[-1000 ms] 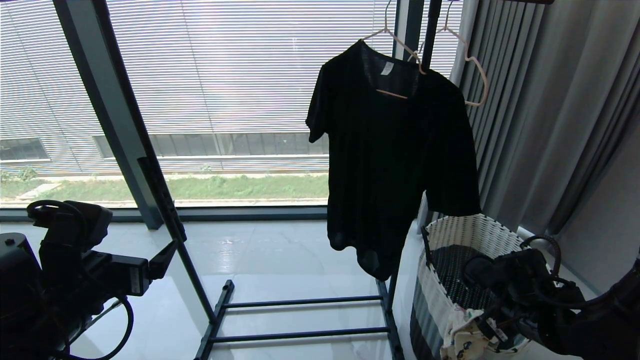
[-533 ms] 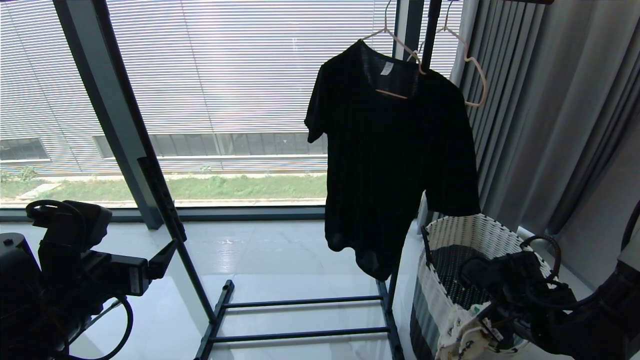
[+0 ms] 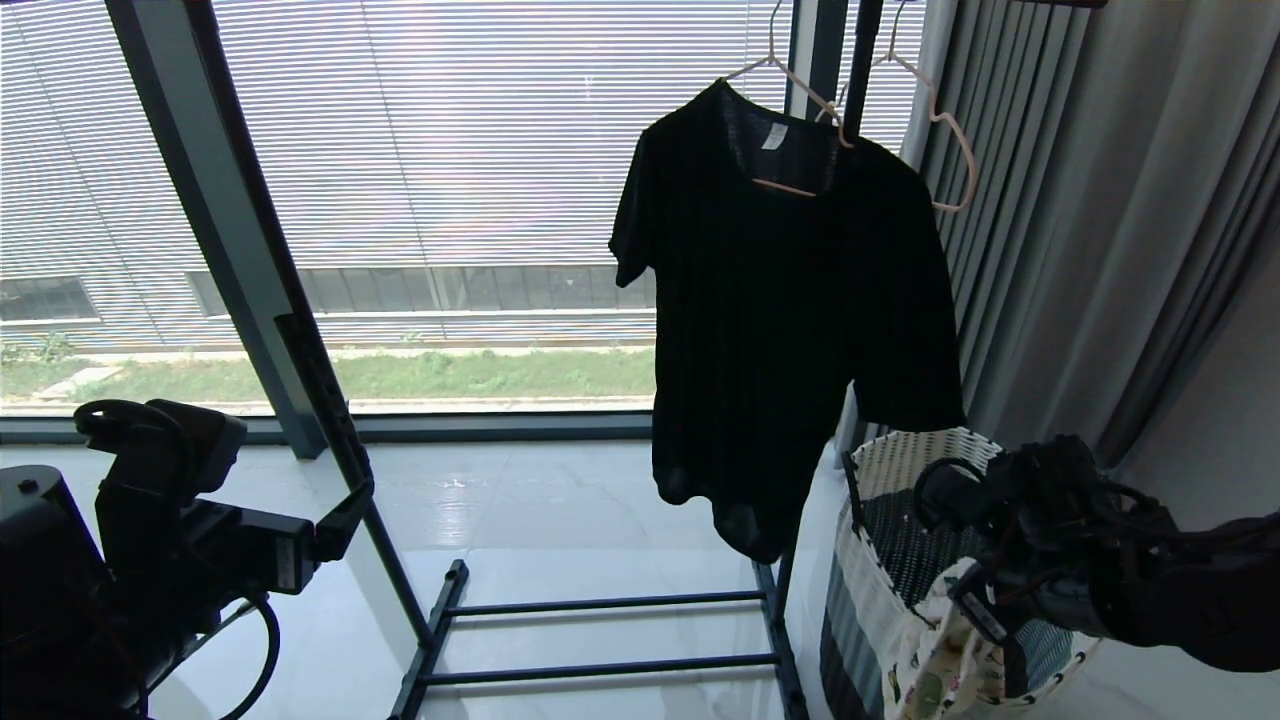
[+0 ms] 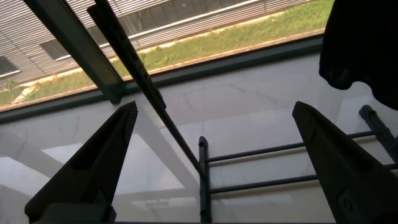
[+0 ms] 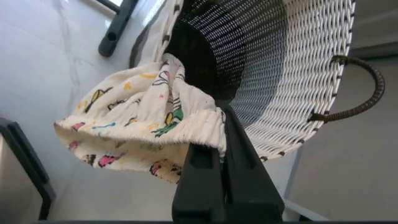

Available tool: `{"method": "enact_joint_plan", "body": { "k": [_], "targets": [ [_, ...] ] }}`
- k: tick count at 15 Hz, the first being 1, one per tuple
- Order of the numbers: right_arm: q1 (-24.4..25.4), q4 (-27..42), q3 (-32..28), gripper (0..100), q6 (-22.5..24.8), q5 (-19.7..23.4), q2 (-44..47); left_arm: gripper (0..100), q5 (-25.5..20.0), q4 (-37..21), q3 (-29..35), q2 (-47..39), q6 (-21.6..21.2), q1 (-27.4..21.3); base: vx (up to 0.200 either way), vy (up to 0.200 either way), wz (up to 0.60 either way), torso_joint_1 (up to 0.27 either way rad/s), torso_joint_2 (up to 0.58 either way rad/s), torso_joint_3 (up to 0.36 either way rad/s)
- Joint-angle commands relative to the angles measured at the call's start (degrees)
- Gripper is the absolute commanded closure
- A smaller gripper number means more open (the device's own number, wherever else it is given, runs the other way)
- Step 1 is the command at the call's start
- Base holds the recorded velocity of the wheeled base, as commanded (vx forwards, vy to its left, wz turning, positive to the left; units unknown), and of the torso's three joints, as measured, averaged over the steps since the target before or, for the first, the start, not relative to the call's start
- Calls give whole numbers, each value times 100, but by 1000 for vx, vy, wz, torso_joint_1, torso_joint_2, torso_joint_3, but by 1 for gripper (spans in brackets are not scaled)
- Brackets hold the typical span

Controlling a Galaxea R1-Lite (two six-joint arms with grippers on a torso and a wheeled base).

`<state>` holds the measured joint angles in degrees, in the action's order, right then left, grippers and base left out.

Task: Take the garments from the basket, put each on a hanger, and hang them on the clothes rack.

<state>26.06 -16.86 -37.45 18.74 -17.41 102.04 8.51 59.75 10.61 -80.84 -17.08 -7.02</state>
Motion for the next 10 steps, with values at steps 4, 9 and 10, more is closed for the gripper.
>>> {"method": "enact_joint_plan", "body": {
  "k": [4,9,10],
  "targets": [
    [215,1519,-2144,100,7,396,-659,0,98,2,-15,24,-24,-801,-100,0,0,2,1,1],
    [505,1660,-2469,100,7,396,-667,0,230,2,-32,6,-6,-977,-200,0,0,5,3,-6],
    [531,1660,-2486,100,7,396,-667,0,230,2,-50,6,3,-977,-200,0,0,-2,2,-2]
  ]
}}
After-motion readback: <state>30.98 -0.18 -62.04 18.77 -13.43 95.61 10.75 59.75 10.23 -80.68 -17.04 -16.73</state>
